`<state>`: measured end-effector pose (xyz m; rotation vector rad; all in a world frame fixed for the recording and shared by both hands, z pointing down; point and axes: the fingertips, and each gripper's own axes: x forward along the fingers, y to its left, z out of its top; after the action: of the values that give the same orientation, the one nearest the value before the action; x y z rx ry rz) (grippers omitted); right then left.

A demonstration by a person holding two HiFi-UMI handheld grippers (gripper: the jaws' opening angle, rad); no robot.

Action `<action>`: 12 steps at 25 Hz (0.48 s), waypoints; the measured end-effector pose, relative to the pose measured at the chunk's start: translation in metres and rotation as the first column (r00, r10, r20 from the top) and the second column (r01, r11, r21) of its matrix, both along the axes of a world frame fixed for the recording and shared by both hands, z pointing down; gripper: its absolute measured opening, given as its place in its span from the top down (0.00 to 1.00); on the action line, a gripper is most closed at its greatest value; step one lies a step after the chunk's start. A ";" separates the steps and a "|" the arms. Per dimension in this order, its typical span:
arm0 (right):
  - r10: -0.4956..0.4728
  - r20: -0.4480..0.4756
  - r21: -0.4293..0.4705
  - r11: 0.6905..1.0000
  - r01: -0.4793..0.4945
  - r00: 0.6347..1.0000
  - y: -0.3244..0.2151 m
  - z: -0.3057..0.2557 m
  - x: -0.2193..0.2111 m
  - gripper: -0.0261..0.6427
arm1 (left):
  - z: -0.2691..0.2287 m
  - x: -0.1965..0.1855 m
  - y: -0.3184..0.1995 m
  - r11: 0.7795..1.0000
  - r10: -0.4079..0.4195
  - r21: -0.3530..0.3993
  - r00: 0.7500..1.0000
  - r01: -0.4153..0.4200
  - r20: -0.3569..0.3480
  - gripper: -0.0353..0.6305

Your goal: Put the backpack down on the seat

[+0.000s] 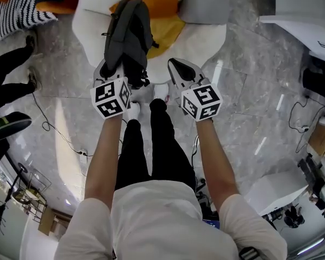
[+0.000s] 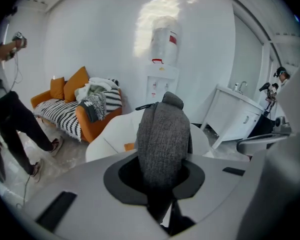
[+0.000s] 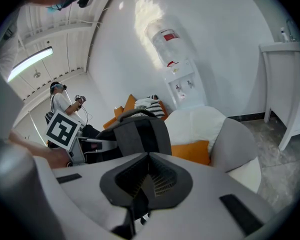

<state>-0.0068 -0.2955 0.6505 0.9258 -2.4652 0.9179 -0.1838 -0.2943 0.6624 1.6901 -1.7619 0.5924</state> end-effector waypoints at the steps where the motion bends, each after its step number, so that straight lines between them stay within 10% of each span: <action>1: 0.003 0.003 -0.001 1.000 -0.003 1.000 -0.001 0.004 0.000 0.92 | 0.002 -0.002 0.000 1.000 -0.024 0.007 1.000 0.023 0.006 0.84; 12: 0.012 0.024 -0.008 1.000 -0.011 1.000 -0.008 0.029 -0.007 0.92 | 0.036 -0.014 -0.007 0.986 -0.166 0.044 0.984 0.164 0.070 0.84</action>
<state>-0.0143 -0.3038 0.6799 0.9325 -2.4770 0.9469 -0.1977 -0.3011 0.6982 1.5453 -1.9539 0.5561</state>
